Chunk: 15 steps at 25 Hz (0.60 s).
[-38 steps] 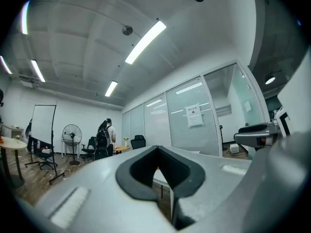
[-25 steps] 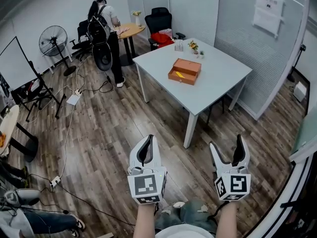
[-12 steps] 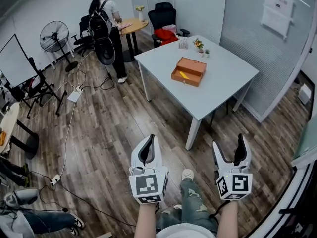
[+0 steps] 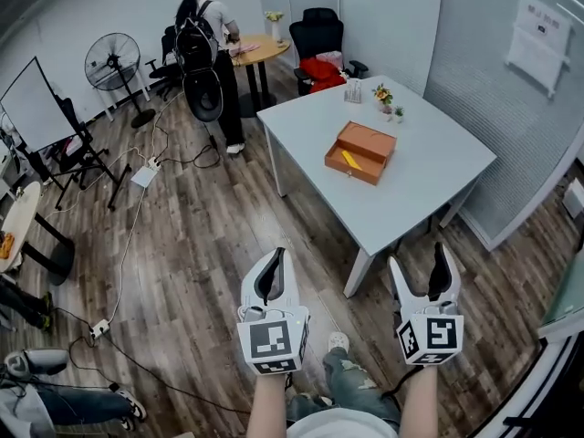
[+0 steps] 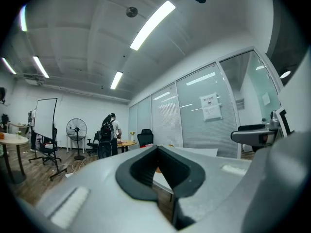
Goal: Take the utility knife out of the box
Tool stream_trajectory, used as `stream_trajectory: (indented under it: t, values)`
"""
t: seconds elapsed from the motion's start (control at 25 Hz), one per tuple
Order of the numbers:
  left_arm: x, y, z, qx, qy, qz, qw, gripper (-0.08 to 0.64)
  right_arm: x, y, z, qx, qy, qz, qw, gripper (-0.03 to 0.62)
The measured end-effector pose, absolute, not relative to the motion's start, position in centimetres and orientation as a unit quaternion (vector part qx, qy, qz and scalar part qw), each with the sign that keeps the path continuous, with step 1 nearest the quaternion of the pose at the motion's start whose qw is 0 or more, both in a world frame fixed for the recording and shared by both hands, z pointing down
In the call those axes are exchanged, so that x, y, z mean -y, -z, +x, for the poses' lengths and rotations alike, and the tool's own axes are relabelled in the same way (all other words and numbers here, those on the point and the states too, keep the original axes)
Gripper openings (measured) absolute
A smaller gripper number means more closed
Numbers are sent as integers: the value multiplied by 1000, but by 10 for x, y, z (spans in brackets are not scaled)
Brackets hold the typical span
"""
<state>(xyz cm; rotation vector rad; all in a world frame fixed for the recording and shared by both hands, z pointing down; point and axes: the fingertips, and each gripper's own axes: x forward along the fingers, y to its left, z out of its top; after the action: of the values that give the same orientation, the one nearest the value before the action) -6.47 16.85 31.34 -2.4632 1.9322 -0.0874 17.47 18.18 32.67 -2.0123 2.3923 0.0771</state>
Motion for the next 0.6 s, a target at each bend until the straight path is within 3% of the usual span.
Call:
stream_trajectory:
  t: [0.6]
  values:
    - [-24,-301,-45,-660,25,-751,16,0,-8,-316,200,-797,-25,-604,11,402]
